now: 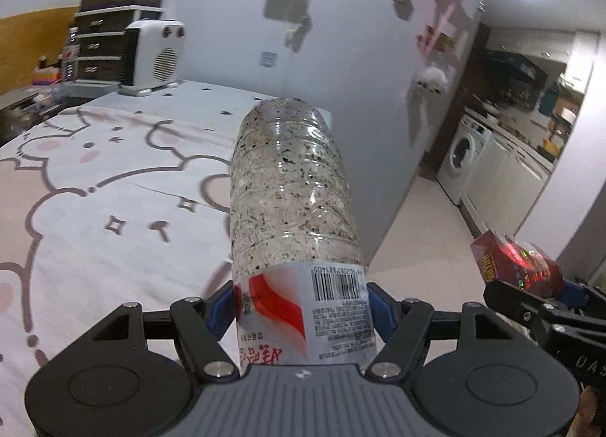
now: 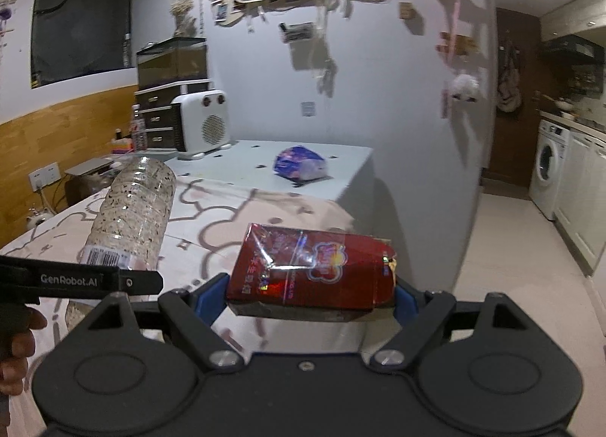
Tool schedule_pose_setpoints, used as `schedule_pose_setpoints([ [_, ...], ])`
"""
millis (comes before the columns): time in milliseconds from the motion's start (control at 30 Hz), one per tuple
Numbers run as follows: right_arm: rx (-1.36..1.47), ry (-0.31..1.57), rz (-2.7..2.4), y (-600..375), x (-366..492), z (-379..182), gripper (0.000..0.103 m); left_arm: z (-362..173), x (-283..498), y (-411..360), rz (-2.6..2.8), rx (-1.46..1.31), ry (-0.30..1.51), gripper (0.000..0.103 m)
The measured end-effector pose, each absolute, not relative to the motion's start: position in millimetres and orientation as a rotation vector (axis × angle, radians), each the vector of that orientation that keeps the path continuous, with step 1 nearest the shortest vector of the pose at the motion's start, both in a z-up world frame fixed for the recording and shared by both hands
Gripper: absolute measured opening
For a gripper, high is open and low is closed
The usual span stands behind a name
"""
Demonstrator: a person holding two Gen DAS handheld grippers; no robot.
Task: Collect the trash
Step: 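Carry the bottle and red box with both tools over the bin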
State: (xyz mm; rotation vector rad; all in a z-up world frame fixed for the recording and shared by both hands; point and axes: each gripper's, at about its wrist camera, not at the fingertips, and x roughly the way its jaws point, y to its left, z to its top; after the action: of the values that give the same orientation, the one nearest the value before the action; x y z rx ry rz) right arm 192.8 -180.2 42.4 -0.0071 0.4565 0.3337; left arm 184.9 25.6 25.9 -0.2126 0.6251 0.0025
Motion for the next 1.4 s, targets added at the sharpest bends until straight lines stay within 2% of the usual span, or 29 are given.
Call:
schedule_pose_setpoints([
  [367, 0.042, 0.455, 0.254, -252.0, 159.3, 25.9, 0.087, 13.4, 175.6, -49.9, -0.066, -0.135, 0.648, 0.071],
  [667, 0.074, 0.477, 0.186, -311.7, 134.5, -4.0, 0.087, -30.3, 181.5, -123.4, -0.159, -0.068, 0.736, 0.071],
  [1067, 0.13, 0.594, 0.078, -383.1, 135.4, -88.5, 0.087, -116.6, 214.9, -181.0, -0.185, 0.007, 0.888, 0.071],
  [1400, 0.156, 0.753, 0.007, -406.1, 171.9, -180.4, 0.087, -193.5, 248.6, -189.4, -0.197, 0.06, 0.99, 0.071],
])
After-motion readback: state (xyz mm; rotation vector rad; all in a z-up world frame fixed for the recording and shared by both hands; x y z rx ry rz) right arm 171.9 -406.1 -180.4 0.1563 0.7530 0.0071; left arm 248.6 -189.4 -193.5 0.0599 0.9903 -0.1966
